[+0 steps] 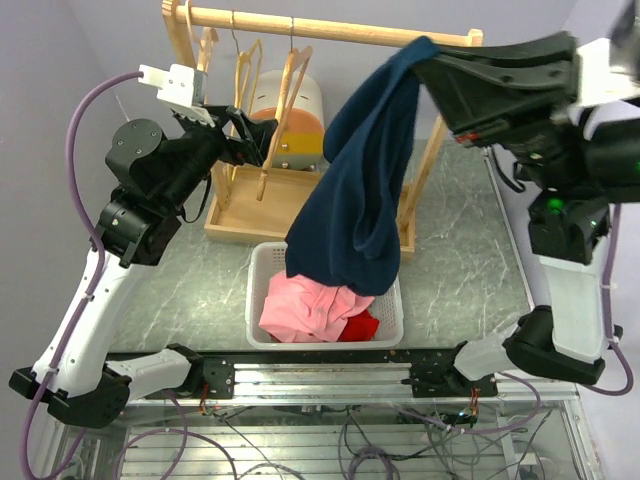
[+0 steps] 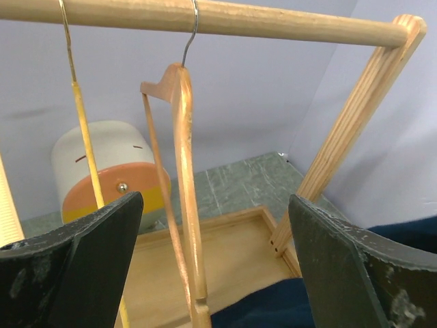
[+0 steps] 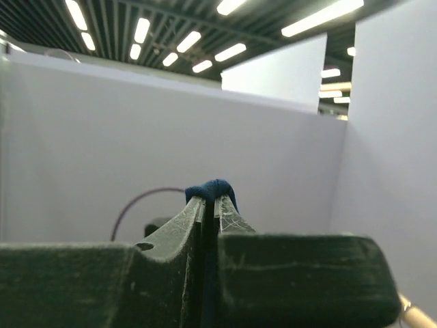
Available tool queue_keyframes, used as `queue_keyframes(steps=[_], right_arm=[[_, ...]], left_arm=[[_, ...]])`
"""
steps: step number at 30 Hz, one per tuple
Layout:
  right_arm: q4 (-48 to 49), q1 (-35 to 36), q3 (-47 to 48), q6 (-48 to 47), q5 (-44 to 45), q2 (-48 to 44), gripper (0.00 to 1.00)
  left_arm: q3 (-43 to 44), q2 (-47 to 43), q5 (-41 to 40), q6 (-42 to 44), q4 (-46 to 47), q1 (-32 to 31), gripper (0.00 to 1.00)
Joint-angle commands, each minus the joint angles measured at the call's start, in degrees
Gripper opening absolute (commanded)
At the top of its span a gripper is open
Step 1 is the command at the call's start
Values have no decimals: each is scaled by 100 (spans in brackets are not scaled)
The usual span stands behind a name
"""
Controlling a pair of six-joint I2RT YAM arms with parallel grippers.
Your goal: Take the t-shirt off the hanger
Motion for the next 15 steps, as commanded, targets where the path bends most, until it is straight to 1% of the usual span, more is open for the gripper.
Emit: queue_keyframes(steps=[1, 8, 11, 13, 15], right_arm=[[923, 16, -17, 108, -217, -477, 0], [865, 10, -1210, 110, 294, -1115, 0], [823, 19, -1991, 252, 519, -1425, 0], [709, 13, -2435, 362, 644, -1530, 0], [586, 20, -2640, 429, 708, -1545, 0]], left_arm=[[-41, -158, 269, -115, 110, 39, 97], [-165, -293, 403, -151, 214, 40, 96], [-333, -353, 581, -195, 418, 39, 96], [-437, -367, 650, -241, 518, 39, 96], [-455, -336, 681, -249, 507, 39, 96]])
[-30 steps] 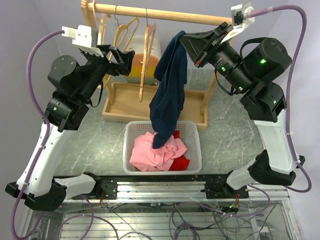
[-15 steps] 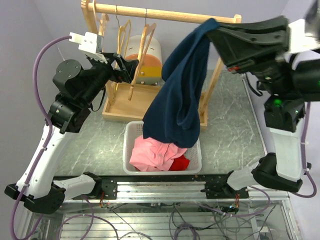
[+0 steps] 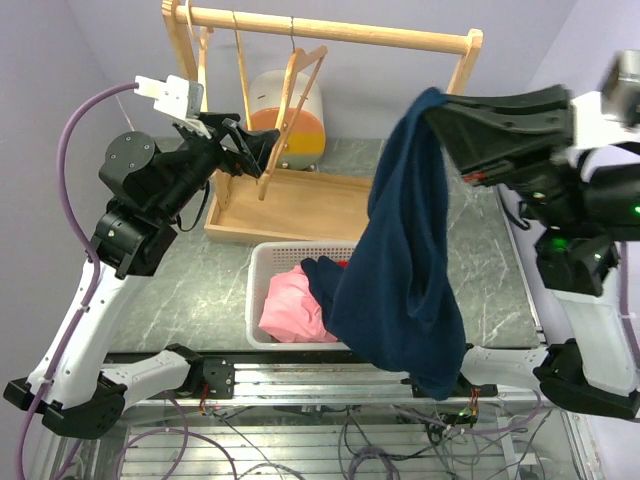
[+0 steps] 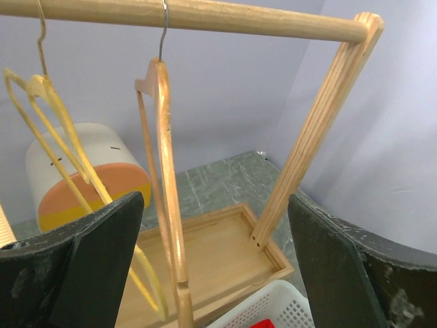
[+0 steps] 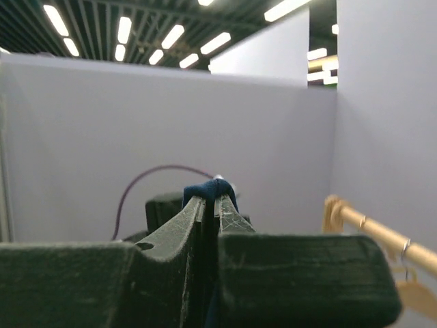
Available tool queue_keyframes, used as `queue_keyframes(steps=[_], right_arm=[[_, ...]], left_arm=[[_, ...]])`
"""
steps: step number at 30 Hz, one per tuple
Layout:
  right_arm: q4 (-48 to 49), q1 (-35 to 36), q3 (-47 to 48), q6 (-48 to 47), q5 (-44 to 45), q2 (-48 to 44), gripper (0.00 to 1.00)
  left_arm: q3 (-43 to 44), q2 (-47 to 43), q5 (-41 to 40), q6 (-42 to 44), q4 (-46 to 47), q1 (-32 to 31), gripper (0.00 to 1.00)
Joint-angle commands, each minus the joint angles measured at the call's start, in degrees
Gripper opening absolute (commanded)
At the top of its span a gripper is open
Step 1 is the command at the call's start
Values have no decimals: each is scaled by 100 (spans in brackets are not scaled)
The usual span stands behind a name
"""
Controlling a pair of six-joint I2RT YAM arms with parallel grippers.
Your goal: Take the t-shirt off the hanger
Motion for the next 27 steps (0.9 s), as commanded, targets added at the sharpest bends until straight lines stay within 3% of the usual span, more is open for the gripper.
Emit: queue_keyframes(steps=[1, 7, 13, 18, 27], right_arm=[[-221, 13, -470, 265, 349, 61, 0], [-223, 21, -556, 637, -32, 393, 0], [200, 23, -1263, 1316, -363, 486, 0], [122, 22, -2280, 1581, -54, -12, 0], [-2385, 30, -4007, 1551, 1453, -1126, 0]], left_arm=[[-103, 21, 314, -99, 308, 39, 96], [-220, 45, 345, -116, 402, 39, 96], [-350, -31, 206, 16, 453, 39, 95], [-536, -76, 176, 85, 656, 39, 97], [-613, -24, 579, 83, 737, 39, 98]])
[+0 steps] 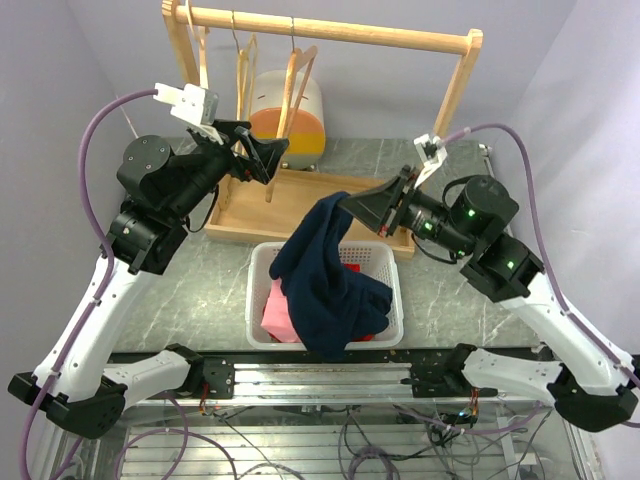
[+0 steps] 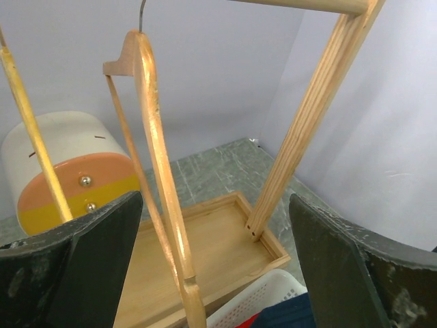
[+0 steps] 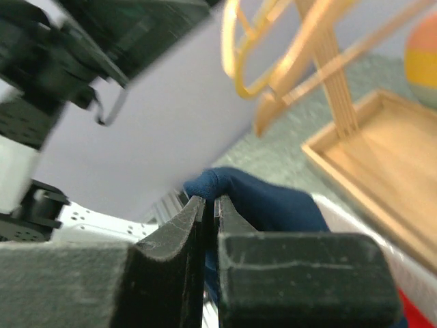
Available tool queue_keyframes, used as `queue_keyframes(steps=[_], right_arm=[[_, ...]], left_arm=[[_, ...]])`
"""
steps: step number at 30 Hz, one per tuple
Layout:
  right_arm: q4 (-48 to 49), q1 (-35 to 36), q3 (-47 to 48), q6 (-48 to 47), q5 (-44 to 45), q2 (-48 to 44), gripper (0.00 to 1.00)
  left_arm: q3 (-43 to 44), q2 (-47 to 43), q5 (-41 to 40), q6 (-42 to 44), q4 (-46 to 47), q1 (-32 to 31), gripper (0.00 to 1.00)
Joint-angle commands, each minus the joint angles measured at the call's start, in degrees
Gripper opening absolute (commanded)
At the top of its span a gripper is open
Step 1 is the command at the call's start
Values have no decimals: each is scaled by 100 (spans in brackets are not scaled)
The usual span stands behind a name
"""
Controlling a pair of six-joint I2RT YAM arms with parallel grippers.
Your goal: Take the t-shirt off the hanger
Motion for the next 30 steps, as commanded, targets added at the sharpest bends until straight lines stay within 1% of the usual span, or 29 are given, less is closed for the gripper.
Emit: queue_keyframes(steps=[1, 5, 9, 15, 19, 26, 30], right_arm=[[-1380, 30, -465, 172, 762, -417, 0], [-2310, 31, -730, 316, 717, -382, 0], [-2665, 31, -1047, 440, 536, -227, 0], [-2579, 96, -1474, 456, -446, 318, 0], [-2576, 281, -1578, 285, -851, 716, 0], [-2491, 504, -1815, 246, -901, 1324, 0], [-2352, 503, -1932, 232, -861, 1790, 0]], left_arm=[[-45, -37, 324, 89, 345, 39, 99], [-58, -17, 428, 120, 285, 31, 98], [-114, -37, 431, 148, 160, 35, 98], [-154, -166, 97, 272, -281, 35, 98], [-221, -288, -231, 274, -580, 38, 98], [-389, -646, -1334, 54, -998, 32, 98], [-541, -785, -1600, -79, -1061, 34, 97]])
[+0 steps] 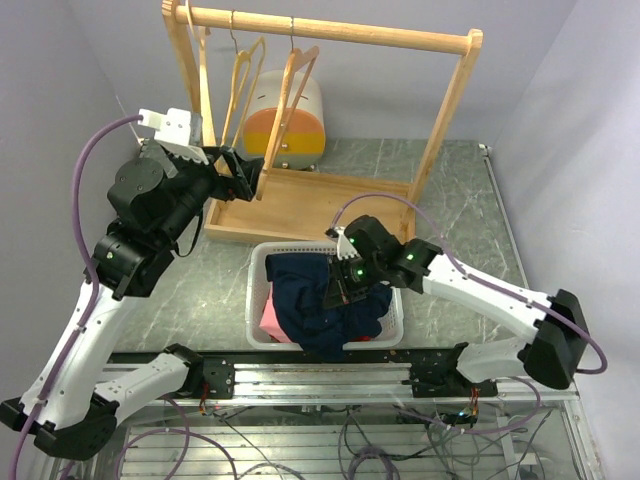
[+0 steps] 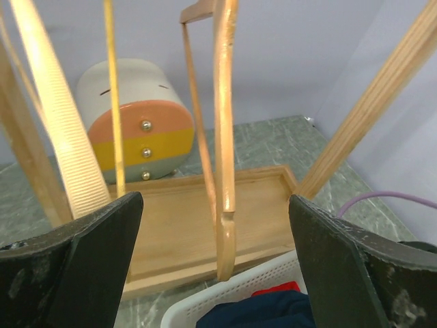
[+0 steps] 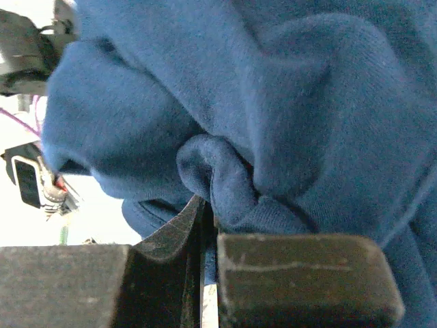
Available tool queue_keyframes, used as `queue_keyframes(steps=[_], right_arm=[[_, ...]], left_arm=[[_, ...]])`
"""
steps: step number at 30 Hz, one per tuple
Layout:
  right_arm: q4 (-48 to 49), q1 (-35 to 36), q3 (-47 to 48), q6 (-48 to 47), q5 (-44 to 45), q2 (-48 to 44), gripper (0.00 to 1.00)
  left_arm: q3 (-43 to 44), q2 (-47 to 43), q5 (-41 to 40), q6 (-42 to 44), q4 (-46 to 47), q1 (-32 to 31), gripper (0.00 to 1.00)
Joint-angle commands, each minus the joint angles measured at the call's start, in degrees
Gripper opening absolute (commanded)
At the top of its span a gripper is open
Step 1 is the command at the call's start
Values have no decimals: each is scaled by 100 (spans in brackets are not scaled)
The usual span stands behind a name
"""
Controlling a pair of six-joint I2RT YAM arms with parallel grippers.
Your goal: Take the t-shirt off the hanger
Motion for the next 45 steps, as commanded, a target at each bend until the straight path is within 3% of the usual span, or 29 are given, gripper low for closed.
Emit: queue_keyframes(steps=[1, 7, 13, 17, 21, 25, 29, 37, 41, 45], right_arm=[[58, 24, -136, -104, 2, 493, 0], [-345, 5, -26, -184, 829, 1389, 0], [-381, -9, -460, -119, 917, 2093, 0], [-387, 0, -662, -84, 974, 2067, 0], [-776, 6, -243, -203, 1515, 1690, 0], [-1473, 12, 729, -315, 2387, 1342, 33], [-1767, 15, 1396, -346, 2731, 1089, 48], [-2101, 17, 1946, -350, 3332, 734, 50], [-2167, -72, 2069, -249, 4196, 365, 53], [-1794, -1433, 1789, -465, 4102, -207, 53]], left_arm=[[-206, -206, -654, -270, -146, 34, 97], [-857, -535, -642, -680, -59, 32, 96], [-1149, -798, -828, -734, -334, 30, 96], [-1368, -1090, -1208, -824, -527, 35, 97], [-1718, -1299, -1526, -965, -659, 34, 97], [-2115, -1366, -1631, -1114, -709, 30, 97], [-2469, -1452, -1762, -1288, -571, 29, 97], [-2876, -1594, -1978, -1557, -419, 35, 97], [-3056, -1603, -2027, -1608, -332, 30, 97], [-3226, -1531, -2004, -1678, -176, 29, 98]])
